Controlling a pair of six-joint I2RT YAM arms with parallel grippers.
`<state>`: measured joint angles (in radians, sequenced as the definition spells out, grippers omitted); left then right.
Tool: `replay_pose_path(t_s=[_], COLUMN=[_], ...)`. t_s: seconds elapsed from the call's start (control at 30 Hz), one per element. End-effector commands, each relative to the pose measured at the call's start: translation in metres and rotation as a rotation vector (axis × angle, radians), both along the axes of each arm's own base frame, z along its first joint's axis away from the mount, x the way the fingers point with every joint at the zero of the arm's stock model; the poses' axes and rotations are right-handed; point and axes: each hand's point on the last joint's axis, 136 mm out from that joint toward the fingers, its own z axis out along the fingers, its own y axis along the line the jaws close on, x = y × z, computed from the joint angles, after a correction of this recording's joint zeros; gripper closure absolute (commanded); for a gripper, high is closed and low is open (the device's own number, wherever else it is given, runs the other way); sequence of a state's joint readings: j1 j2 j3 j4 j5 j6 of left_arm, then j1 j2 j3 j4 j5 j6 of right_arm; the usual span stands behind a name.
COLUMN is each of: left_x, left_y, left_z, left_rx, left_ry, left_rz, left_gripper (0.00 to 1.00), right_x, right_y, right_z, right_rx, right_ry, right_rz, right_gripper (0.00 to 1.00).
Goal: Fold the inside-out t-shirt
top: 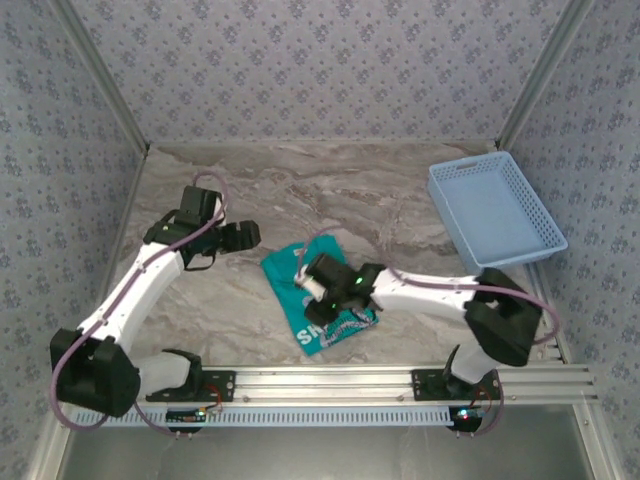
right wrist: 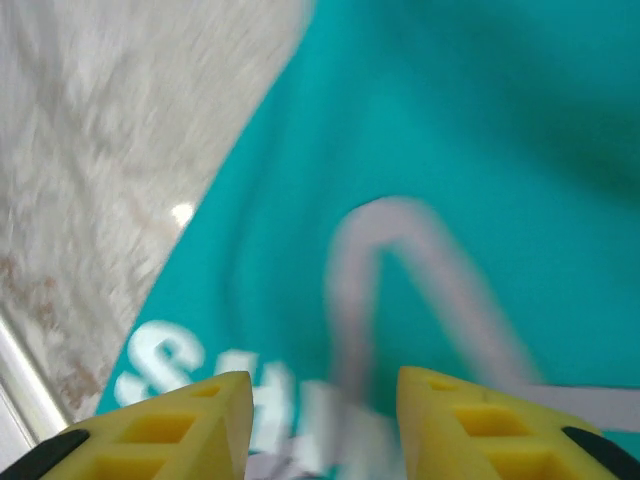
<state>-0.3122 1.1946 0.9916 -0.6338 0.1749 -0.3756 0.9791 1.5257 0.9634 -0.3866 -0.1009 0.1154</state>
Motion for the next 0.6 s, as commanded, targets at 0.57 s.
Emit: replay_pose_path(t_s=[0.57], left_x=[-0.018], left_y=[-0.072], left_z=[-0.07], left_rx=[0.297], left_ry=[-0.264], left_rz=[-0.998], left_gripper=[0.33], right_x=[0.178], right_y=[-0.024], right_z=[-0.007], right_rx=[-0.095], right_ry=[0.09], right_rz=[-0.495], right_gripper=[0.5])
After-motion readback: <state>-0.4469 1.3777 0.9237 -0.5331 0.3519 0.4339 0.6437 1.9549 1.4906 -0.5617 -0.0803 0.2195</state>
